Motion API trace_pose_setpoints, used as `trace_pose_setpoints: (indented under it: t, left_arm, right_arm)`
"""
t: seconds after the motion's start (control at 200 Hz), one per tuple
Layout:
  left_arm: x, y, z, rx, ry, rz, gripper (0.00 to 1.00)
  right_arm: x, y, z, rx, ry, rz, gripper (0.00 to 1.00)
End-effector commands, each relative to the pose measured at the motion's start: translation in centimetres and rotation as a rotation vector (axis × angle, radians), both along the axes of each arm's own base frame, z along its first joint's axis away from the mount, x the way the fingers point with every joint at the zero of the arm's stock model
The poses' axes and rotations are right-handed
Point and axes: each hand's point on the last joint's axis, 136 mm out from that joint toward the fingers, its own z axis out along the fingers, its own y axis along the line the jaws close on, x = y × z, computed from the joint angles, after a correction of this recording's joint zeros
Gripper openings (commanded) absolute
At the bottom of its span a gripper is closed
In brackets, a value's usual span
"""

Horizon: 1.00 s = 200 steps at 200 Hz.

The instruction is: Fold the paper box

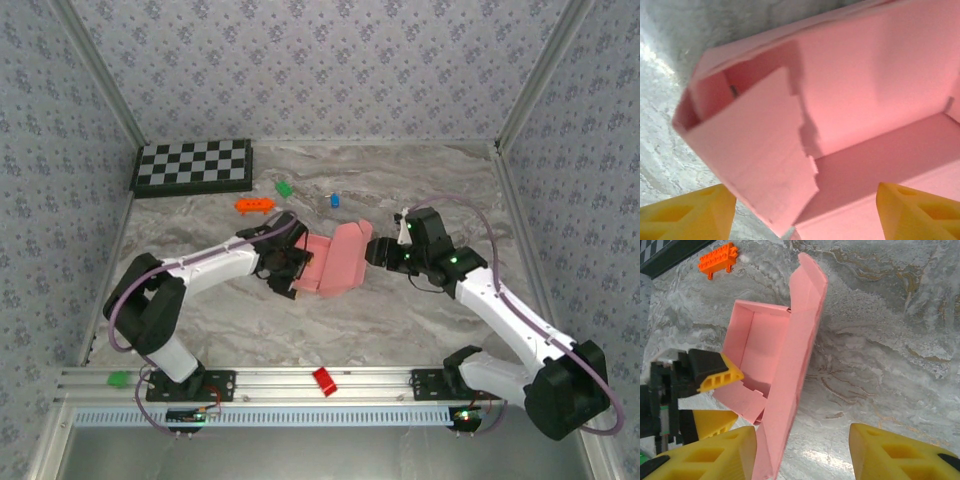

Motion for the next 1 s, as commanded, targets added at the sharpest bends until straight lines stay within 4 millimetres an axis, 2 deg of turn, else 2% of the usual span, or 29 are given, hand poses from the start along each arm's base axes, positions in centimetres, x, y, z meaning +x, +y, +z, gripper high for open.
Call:
trace_pose_setpoints:
  t: [0.0, 0.065, 0.15, 0.27, 0.605, 0.85, 0.995]
  left_arm:
    - [-0.1, 1.9, 1.5, 0.087, -0.013, -0.015, 0.78]
    - [0.1, 2.4, 1.9, 0.107, -0.033, -0.016, 0.82]
    - [0.1, 3.2, 2.3, 0.135, -0.052, -0.025, 0.84]
    - [-0.3, 4.6, 2.7, 0.178, -0.06, -0.02, 0.88]
    - [-0.5, 6.7, 3.1, 0.205, -0.107, 0.001, 0.89]
    - [-0.3, 9.3, 2.9, 0.263, -0.124, 0.019, 0.89]
    - [-0.3, 10.6, 2.7, 0.285, -0.137, 0.023, 0.88]
  right_arm:
    - [0.4, 1.1, 0.5, 0.031, -0.001, 0.029, 0.52]
    - [0.6, 1.3, 0.3, 0.039, 0.007, 0.032, 0.52]
    - [0.9, 1.6, 0.0, 0.039, 0.011, 0.035, 0.49]
    - [1.2, 1.8, 0.0, 0.044, 0.009, 0.04, 0.41]
    - [1.6, 2.3, -1.2, 0.055, 0.067, 0.018, 0.38]
    - [2.1, 1.5, -1.3, 0.013, 0.075, -0.019, 0.18]
    - [2.4, 0.7, -1.4, -0.015, 0.095, -0.027, 0.12]
